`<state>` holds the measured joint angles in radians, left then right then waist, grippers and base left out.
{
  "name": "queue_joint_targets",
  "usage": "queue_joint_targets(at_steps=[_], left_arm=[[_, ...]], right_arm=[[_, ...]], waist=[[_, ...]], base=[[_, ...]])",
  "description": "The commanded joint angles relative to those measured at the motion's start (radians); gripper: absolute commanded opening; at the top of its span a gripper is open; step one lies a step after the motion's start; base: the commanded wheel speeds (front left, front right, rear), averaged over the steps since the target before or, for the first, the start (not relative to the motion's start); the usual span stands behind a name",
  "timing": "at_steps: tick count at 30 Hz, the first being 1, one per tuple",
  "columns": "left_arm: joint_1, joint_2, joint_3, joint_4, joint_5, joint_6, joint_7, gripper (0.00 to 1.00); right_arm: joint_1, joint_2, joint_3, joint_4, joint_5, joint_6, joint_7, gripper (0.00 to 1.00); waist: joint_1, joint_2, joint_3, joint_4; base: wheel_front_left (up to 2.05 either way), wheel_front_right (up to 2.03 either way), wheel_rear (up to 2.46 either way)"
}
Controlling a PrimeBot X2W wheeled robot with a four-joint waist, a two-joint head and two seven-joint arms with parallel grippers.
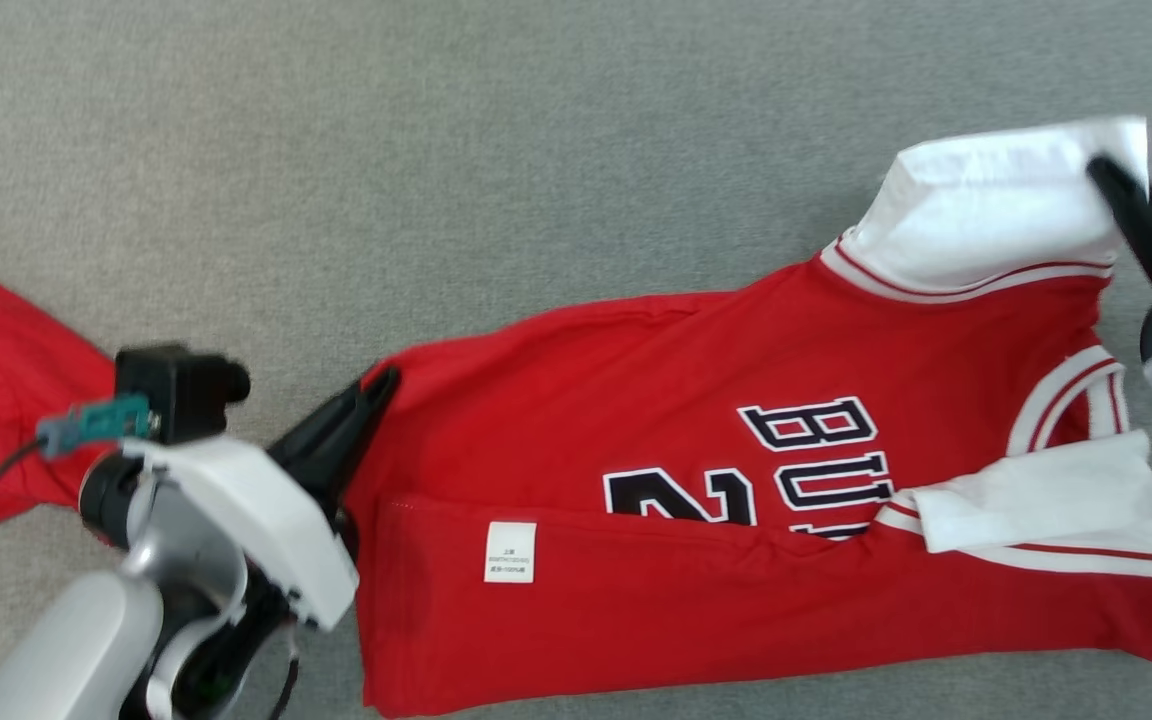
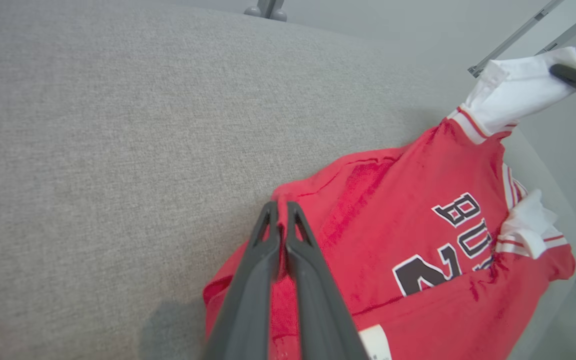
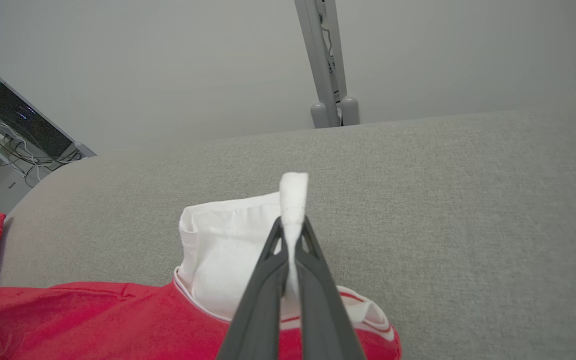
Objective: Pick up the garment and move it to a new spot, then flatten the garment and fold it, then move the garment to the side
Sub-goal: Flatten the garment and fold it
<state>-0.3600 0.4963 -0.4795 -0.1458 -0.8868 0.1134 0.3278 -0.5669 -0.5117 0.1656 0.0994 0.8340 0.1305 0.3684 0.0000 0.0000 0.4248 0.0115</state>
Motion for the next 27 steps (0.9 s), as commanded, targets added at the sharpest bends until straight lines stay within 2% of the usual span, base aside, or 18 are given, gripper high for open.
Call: queue_joint_targets(at_steps=[1,5,11,17,24,25,26,27], left_arm=[[0.07,0.018,0.012,-0.047,-0.014,0.027,-0.016,0.0],[0.222,0.024,0.049,-0.13,-0.033,0.095,-0.068,0.0],[0.389,-0.002,0.081,-0.154,-0.075,0.141,-0.138,0.0],[0.46,-0.038,0.072,-0.126,-0.093,0.136,-0.182,0.0],[0.504,-0.069,0.07,-0.076,-0.114,0.103,-0.234,0.0],[0.507,-0.07,0.069,-0.066,-0.114,0.098,-0.237,0.26],[0.511,-0.074,0.068,-0.053,-0.118,0.095,-0.24,0.64],[0.512,-0.07,0.062,-0.041,-0.107,0.085,-0.247,1.0]], right_arm=[[0.096,-0.006,-0.03,-0.056,0.021,0.0,-0.016,0.0],[0.289,0.013,-0.104,-0.166,0.033,0.0,-0.039,0.0],[0.493,0.086,-0.144,-0.229,0.025,0.0,-0.057,0.0],[0.554,0.122,-0.125,-0.167,-0.022,0.0,-0.08,0.0],[0.589,0.139,-0.135,-0.128,-0.037,0.0,-0.088,0.0],[0.597,0.131,-0.134,-0.122,-0.049,0.0,-0.079,0.16],[0.601,0.122,-0.129,-0.117,-0.064,0.0,-0.073,0.74],[0.604,0.118,-0.126,-0.113,-0.074,0.0,-0.071,1.0]], waist=[[0.0,0.0,-0.043,-0.036],[0.0,0.0,-0.065,-0.063],[0.0,0.0,-0.077,-0.088],[0.0,0.0,-0.097,-0.092],[0.0,0.0,-0.15,-0.075],[0.0,0.0,-0.156,-0.073],[0.0,0.0,-0.162,-0.07],[0.0,0.0,-0.168,-0.071]], base=[[0.0,0.0,0.0],[0.0,0.0,0.0],[0.0,0.0,0.0],[0.0,0.0,0.0],[0.0,0.0,0.0],[0.0,0.0,0.0],[0.0,0.0,0.0],[0.0,0.0,0.0]])
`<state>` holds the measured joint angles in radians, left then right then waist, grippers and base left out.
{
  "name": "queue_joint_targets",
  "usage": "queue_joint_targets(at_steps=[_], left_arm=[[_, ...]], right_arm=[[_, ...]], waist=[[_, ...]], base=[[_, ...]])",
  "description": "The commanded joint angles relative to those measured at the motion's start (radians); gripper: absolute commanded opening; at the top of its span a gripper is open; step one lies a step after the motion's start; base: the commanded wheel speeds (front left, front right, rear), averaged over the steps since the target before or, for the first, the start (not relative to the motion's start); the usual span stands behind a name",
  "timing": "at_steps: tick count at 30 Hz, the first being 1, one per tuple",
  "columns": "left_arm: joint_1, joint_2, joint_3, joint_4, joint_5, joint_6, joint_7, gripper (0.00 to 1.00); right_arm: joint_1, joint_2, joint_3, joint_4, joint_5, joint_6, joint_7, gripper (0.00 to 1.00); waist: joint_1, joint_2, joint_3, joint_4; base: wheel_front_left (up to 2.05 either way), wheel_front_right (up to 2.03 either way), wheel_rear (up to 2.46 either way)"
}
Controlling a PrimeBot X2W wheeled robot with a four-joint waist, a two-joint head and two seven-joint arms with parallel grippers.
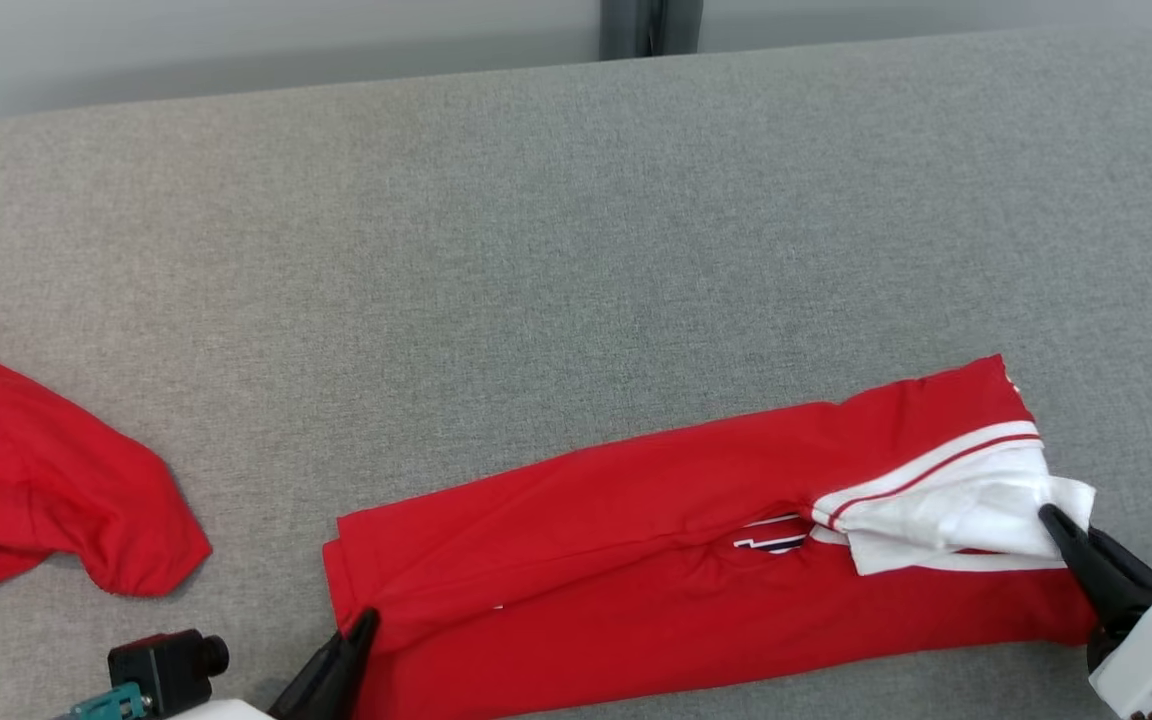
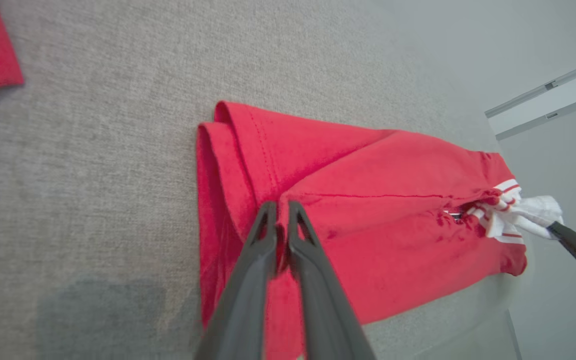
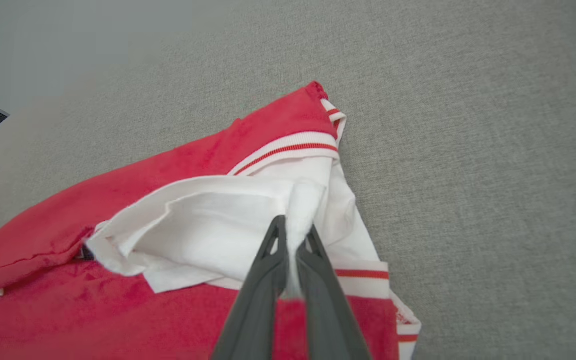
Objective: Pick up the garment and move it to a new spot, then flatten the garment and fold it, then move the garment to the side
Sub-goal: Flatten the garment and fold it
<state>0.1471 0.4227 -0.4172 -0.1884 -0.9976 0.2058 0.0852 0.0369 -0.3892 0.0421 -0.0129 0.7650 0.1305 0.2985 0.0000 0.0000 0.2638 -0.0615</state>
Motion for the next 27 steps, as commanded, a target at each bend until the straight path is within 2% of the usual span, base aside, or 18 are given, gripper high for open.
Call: queue_joint_targets(at_steps=[1,3,9,13,15,17,21,27], left_arm=[[0.009,0.004,-0.005,0.016,0.011,-0.013,-0.011,1.0],[0.011,0.013,-0.016,0.042,0.048,-0.022,-0.038,1.0],[0.038,-0.003,0.009,0.031,0.174,0.018,-0.226,1.0],[0.018,-0.008,-0.003,0.03,0.302,0.03,-0.321,1.0],[-0.009,-0.044,-0.001,0.036,0.351,0.024,-0.342,1.0],[-0.021,-0.064,0.001,0.062,0.42,0.012,-0.35,1.0],[-0.032,-0.159,0.059,0.095,0.541,-0.023,-0.351,1.0],[-0.009,-0.271,0.141,0.145,0.644,-0.115,-0.351,1.0]], right_arm=[[0.006,-0.006,-0.004,0.009,-0.012,0.0,0.006,1.0],[0.01,-0.018,-0.013,0.015,-0.033,0.0,0.021,1.0],[-0.034,-0.033,-0.089,-0.053,-0.06,0.0,0.102,1.0],[-0.084,-0.028,-0.1,-0.037,-0.111,0.0,0.195,1.0],[-0.104,-0.037,-0.093,-0.004,-0.153,0.0,0.23,1.0],[-0.125,-0.013,-0.094,0.047,-0.166,0.0,0.249,1.0],[-0.167,0.023,-0.09,0.166,-0.205,0.0,0.257,1.0],[-0.207,0.069,-0.019,0.311,-0.192,0.001,0.27,1.0]], waist=[[0.0,0.0,-0.015,0.002],[0.0,0.0,-0.033,0.002],[0.0,0.0,-0.081,-0.006],[0.0,0.0,-0.075,0.009],[0.0,0.0,-0.066,0.024],[0.0,0.0,-0.055,0.035],[0.0,0.0,-0.036,0.061],[0.0,0.0,-0.028,0.084]], base=[[0.0,0.0,0.0],[0.0,0.0,0.0],[0.0,0.0,0.0],[0.0,0.0,0.0],[0.0,0.0,0.0],[0.0,0.0,0.0],[0.0,0.0,0.0],[0.0,0.0,0.0]])
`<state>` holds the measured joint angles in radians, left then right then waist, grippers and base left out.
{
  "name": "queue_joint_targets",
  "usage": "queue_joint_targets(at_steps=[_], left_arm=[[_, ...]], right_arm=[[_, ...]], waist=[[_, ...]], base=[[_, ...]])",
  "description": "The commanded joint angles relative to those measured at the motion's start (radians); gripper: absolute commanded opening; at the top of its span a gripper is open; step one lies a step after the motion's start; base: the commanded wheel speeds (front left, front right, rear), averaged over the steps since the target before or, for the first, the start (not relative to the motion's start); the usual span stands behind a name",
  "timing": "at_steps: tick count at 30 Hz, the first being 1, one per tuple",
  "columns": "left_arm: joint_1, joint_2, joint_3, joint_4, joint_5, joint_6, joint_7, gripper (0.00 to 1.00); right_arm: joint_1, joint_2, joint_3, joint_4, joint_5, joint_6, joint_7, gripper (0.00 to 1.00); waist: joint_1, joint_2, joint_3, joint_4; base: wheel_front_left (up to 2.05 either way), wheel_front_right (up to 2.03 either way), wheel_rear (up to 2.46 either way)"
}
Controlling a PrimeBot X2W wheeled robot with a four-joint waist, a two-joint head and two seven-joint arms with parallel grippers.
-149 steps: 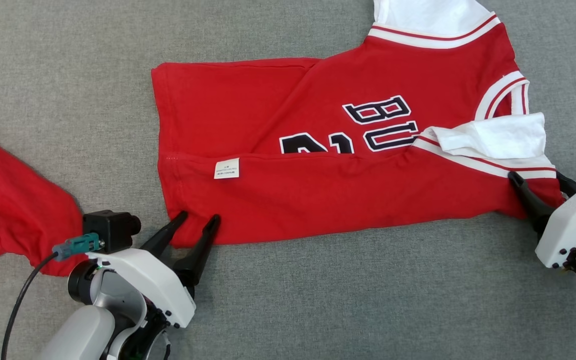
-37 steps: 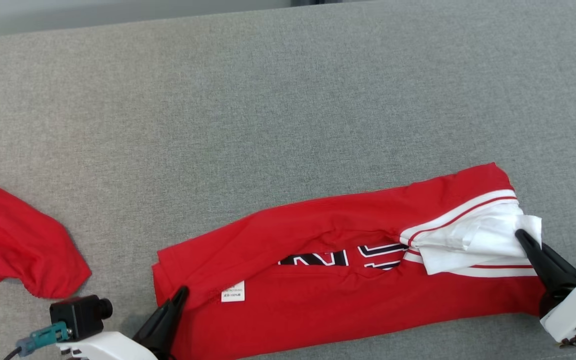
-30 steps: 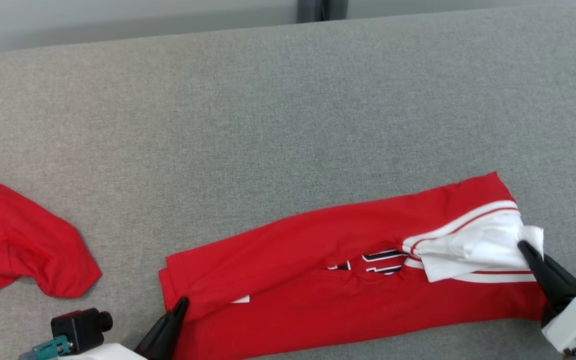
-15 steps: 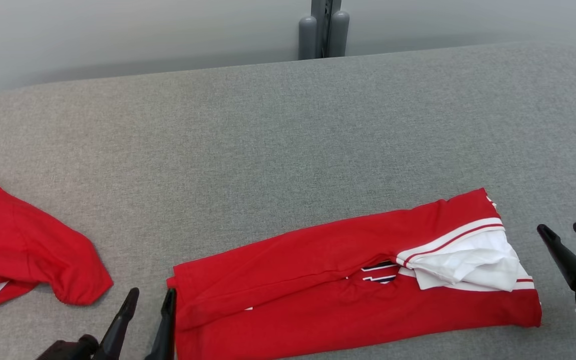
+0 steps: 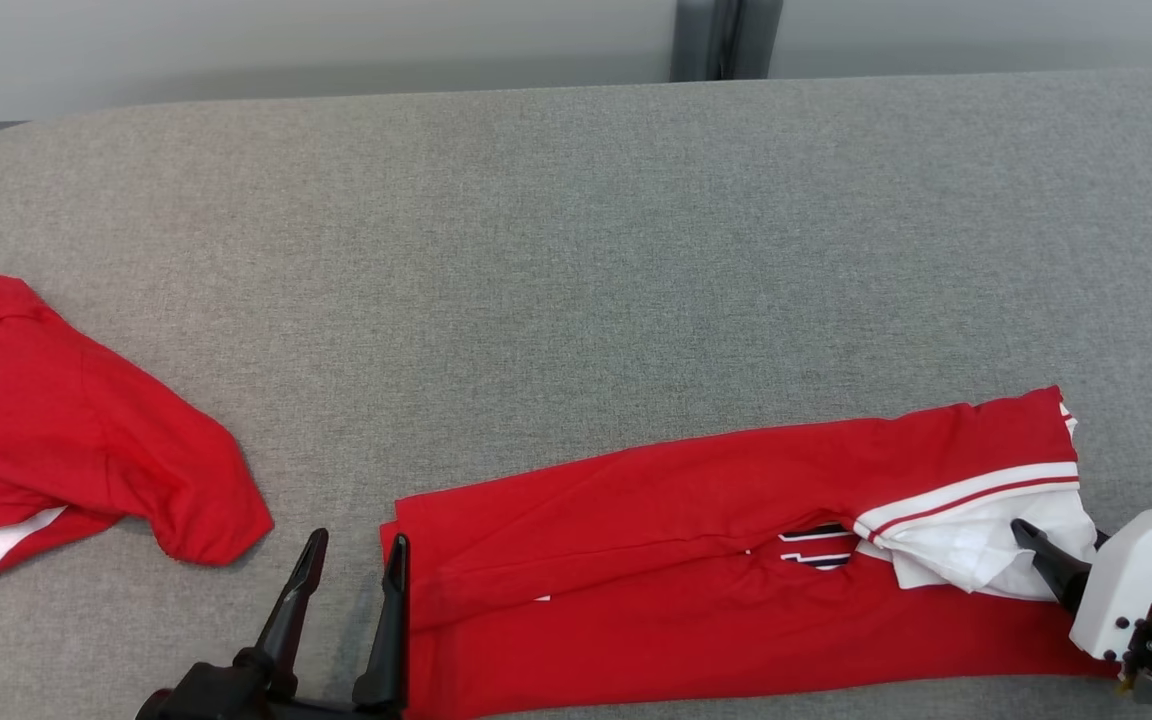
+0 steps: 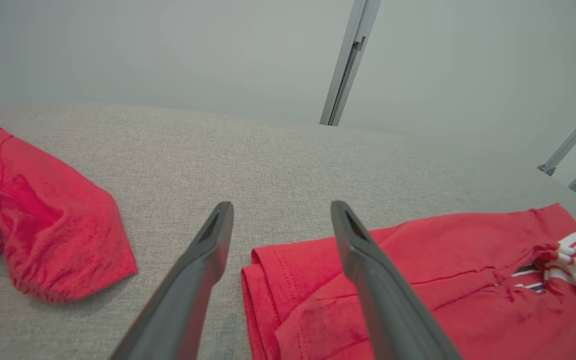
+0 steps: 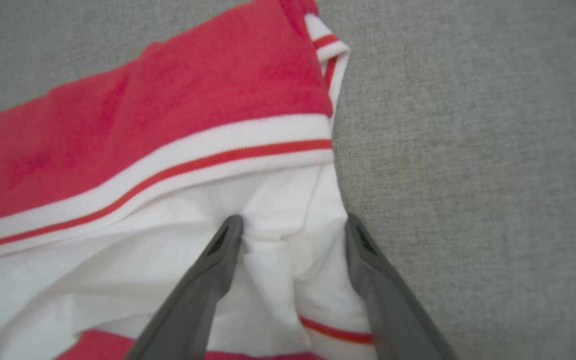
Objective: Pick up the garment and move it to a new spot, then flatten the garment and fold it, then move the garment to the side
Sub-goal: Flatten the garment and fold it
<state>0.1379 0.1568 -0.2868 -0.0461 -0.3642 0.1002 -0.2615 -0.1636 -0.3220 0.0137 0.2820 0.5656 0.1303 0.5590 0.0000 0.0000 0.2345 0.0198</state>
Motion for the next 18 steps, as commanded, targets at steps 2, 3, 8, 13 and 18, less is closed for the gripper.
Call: queue_joint_targets(at_steps=[2,3,8,13,18], left_arm=[[0.002,-0.018,0.022,0.012,0.023,-0.025,-0.004,1.0],[0.002,-0.032,0.038,0.019,0.033,-0.04,-0.005,1.0],[0.007,-0.075,0.1,0.046,0.071,-0.1,-0.005,1.0],[0.02,-0.095,0.153,0.068,0.092,-0.137,-0.005,1.0],[0.045,-0.103,0.187,0.081,0.099,-0.156,-0.005,1.0]], right_arm=[[-0.011,0.008,0.022,0.034,0.014,0.001,0.009,1.0],[-0.018,0.014,0.035,0.057,0.023,0.001,0.009,1.0],[-0.056,0.03,0.074,0.134,0.073,0.002,-0.028,0.0],[-0.091,-0.021,0.037,0.171,0.15,0.0,-0.081,0.0],[-0.086,-0.119,-0.043,0.183,0.204,0.0,-0.097,0.0]], waist=[[0.0,0.0,0.003,0.004],[0.0,0.0,0.003,0.005],[0.0,0.0,-0.001,0.006],[0.0,0.0,-0.029,-0.004],[0.0,0.0,-0.076,-0.01]], base=[[0.0,0.0,0.0],[0.0,0.0,0.0],[0.0,0.0,0.0],[0.0,0.0,0.0],[0.0,0.0,0.0]])
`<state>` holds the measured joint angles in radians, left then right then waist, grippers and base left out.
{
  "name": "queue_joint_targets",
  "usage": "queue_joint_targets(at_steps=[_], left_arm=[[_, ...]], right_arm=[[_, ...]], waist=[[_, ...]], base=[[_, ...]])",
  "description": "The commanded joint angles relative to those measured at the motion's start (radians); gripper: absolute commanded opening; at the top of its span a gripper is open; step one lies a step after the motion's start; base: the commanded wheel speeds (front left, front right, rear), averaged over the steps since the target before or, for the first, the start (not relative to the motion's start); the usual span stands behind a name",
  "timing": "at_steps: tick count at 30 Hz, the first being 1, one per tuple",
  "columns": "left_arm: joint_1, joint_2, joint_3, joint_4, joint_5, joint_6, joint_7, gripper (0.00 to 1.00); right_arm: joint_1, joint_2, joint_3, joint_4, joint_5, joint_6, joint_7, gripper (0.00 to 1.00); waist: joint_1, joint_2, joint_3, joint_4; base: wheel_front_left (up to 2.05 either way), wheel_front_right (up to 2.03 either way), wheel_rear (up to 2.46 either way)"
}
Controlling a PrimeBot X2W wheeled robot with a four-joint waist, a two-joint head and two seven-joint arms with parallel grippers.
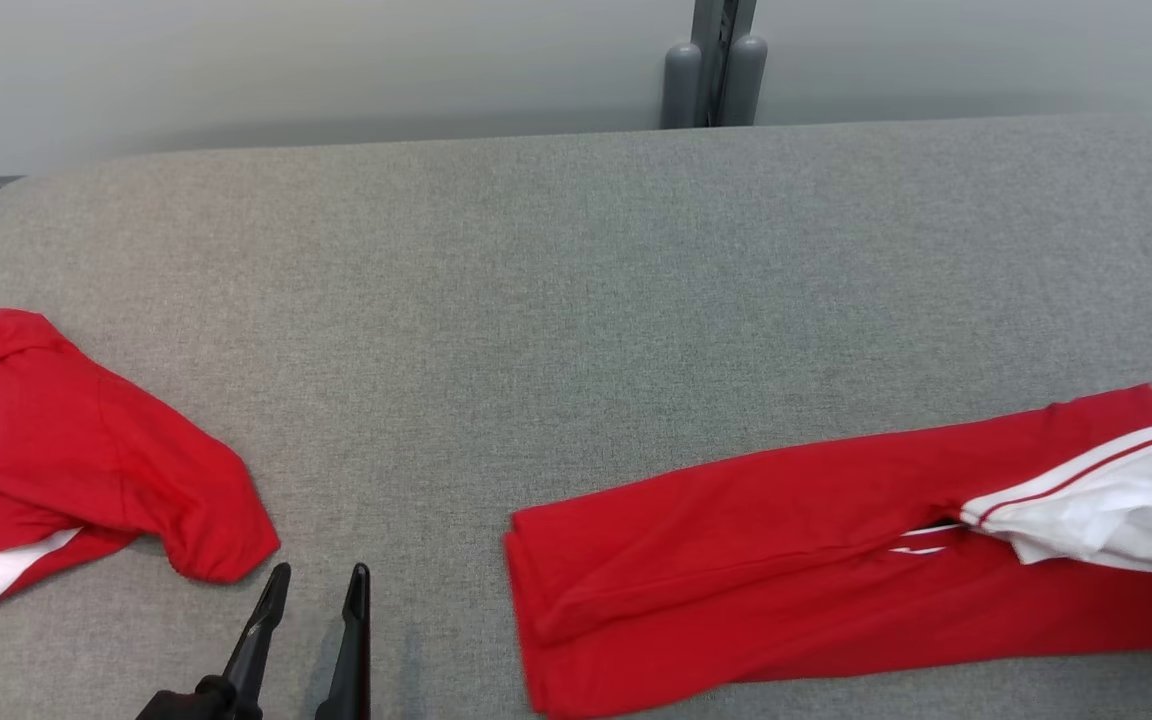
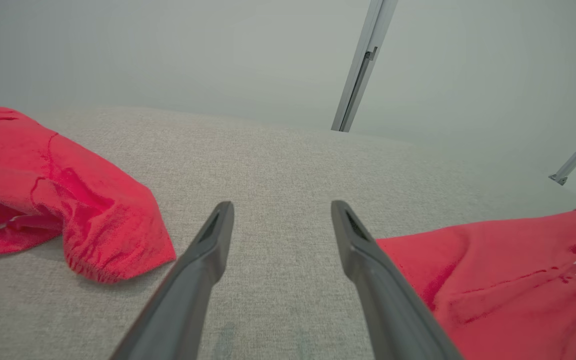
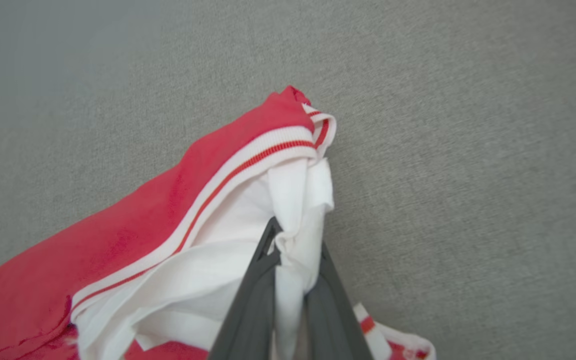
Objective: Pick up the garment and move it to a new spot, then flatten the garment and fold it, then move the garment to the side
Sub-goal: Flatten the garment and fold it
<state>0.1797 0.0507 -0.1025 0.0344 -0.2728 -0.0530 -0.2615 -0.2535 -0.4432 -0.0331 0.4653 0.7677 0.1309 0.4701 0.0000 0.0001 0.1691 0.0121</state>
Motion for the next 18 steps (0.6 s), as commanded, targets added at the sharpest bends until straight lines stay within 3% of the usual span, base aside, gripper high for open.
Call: queue_joint_targets(at_steps=[1,5,8,13,18], left_arm=[[0.011,0.003,0.008,0.002,0.006,-0.005,-0.005,1.0],[0.032,0.001,0.009,0.0,-0.02,0.003,-0.005,1.0],[0.042,0.001,0.005,-0.003,-0.035,0.014,-0.005,1.0],[0.055,0.002,-0.001,-0.007,-0.05,0.028,-0.005,1.0],[0.05,0.002,-0.016,-0.001,-0.047,0.029,-0.005,1.0]], right_arm=[[0.008,-0.019,-0.017,-0.002,0.008,0.0,-0.007,0.0],[0.03,-0.083,-0.081,-0.05,0.022,0.0,0.015,0.0],[0.065,-0.087,-0.083,-0.144,0.034,0.0,0.052,0.0],[0.134,-0.013,-0.027,-0.356,0.036,0.0,0.102,0.0],[0.172,0.139,0.105,-0.492,0.002,0.0,0.126,0.0]], waist=[[0.0,-0.0001,-0.02,-0.003],[0.0,-0.0001,-0.051,-0.003],[0.0,-0.0001,-0.065,-0.003],[0.0,-0.0001,-0.075,-0.005],[0.0,-0.0001,-0.074,-0.006]], base=[[0.0,0.0,0.0],[0.0,0.0,0.0],[0.0,0.0,0.0],[0.0,0.0,0.0],[0.0,0.0,0.0]])
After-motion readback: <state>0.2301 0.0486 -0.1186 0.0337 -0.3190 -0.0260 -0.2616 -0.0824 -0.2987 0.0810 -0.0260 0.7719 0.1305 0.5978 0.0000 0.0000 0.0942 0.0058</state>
